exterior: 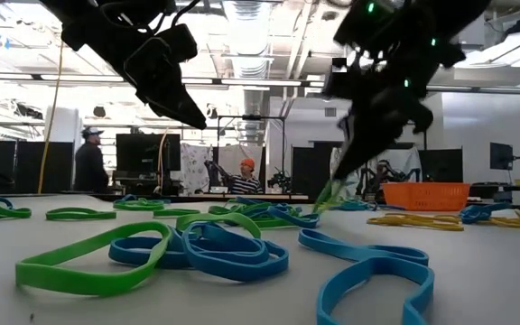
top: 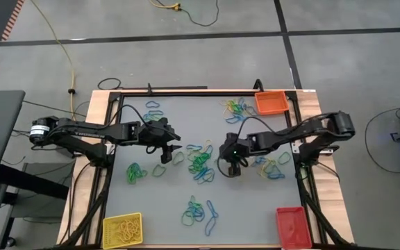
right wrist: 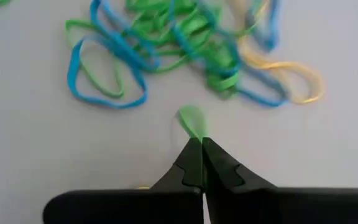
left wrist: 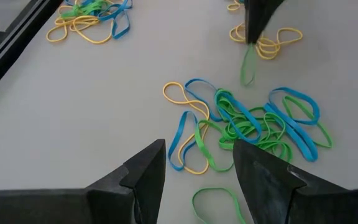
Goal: Sort rubber bands into baskets
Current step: Put the green rubber band into the orange bin
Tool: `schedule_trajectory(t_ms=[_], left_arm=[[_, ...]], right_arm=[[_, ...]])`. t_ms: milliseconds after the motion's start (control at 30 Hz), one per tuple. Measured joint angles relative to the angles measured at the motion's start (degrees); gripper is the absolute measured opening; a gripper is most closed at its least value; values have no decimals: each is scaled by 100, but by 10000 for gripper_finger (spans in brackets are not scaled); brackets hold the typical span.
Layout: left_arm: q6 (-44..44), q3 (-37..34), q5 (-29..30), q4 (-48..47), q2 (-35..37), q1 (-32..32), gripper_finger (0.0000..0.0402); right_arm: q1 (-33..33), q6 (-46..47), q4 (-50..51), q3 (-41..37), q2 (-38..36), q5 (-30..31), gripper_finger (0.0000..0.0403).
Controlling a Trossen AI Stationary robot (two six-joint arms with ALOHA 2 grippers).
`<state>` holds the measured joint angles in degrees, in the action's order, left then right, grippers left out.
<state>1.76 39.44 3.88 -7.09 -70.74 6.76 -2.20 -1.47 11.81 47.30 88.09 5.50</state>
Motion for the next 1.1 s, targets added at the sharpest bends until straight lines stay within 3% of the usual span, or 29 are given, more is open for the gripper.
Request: schedule_trajectory(t_ms=[200, 400, 633, 1100], left_arm=[[0, 0, 0, 0, 0, 0, 178], [0, 0, -1, 1, 0, 0, 178], [0, 0, 0, 0, 0, 0, 178], [0, 0, 0, 0, 0, 0, 178]], right_arm=[[201, -166, 817, 214, -825, 1025, 21], [907, 67, 1307, 222, -1449, 2010, 21], [2306, 443, 1829, 224, -1659, 2033, 21], [4675, 292, 2124, 222, -1564, 2077, 21]])
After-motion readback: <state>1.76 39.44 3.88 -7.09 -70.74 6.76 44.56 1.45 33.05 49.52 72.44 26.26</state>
